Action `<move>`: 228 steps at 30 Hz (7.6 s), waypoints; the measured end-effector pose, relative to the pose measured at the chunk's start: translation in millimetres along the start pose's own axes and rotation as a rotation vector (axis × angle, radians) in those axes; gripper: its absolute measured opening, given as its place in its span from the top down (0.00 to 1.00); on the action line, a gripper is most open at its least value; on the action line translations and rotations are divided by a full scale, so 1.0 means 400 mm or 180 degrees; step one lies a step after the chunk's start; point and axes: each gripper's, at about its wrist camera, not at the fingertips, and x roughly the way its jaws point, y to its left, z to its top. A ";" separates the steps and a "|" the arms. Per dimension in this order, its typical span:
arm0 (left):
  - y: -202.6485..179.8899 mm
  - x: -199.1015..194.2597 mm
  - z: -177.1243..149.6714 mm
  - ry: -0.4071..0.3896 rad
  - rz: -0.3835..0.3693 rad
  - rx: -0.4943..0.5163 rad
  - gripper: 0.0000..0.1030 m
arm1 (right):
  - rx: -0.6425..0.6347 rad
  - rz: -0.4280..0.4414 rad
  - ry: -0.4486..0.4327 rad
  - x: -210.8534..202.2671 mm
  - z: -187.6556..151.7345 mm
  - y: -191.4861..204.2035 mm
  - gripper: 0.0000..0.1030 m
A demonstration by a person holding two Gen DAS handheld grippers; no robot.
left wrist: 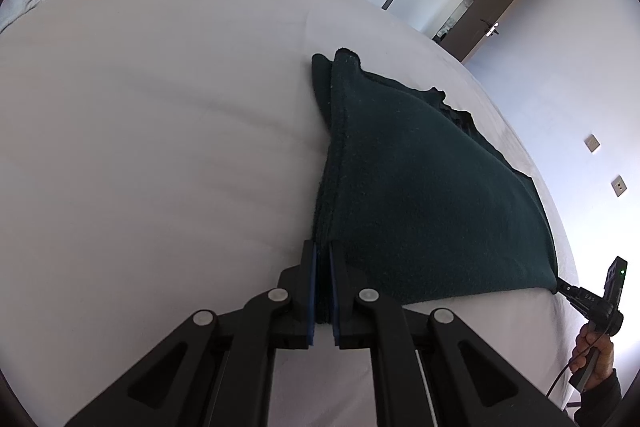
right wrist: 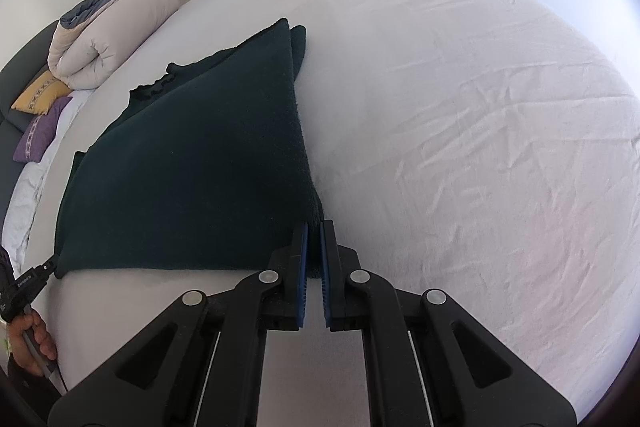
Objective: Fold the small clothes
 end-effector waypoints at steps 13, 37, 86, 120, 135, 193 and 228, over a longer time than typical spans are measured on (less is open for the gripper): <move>-0.111 -0.135 0.092 -0.0479 0.0182 0.0333 0.48 | 0.0231 0.0177 -0.0458 -0.107 0.066 0.027 0.38; -0.156 0.165 0.177 -0.0162 0.0049 0.0668 0.52 | 0.1426 0.1113 -0.0324 0.304 0.321 -0.033 0.83; -0.104 -0.013 0.149 -0.0282 0.0179 0.0184 0.22 | 0.0484 0.1266 -0.0109 0.096 0.188 0.260 0.43; 0.050 0.169 0.149 0.0911 -0.1502 -0.1238 0.88 | -0.0056 0.1928 0.1555 0.556 0.275 0.893 0.42; -0.065 0.113 0.192 0.0633 -0.1588 -0.1004 0.89 | 0.0221 0.2264 0.1410 0.563 0.280 0.810 0.39; -0.371 0.113 0.033 0.1051 -0.1583 0.0170 0.29 | 0.0465 0.1007 0.0897 0.425 0.394 0.129 0.86; -0.719 0.403 0.168 0.0731 0.0133 0.1887 0.45 | -0.0757 0.0269 0.0320 0.337 0.219 0.278 0.77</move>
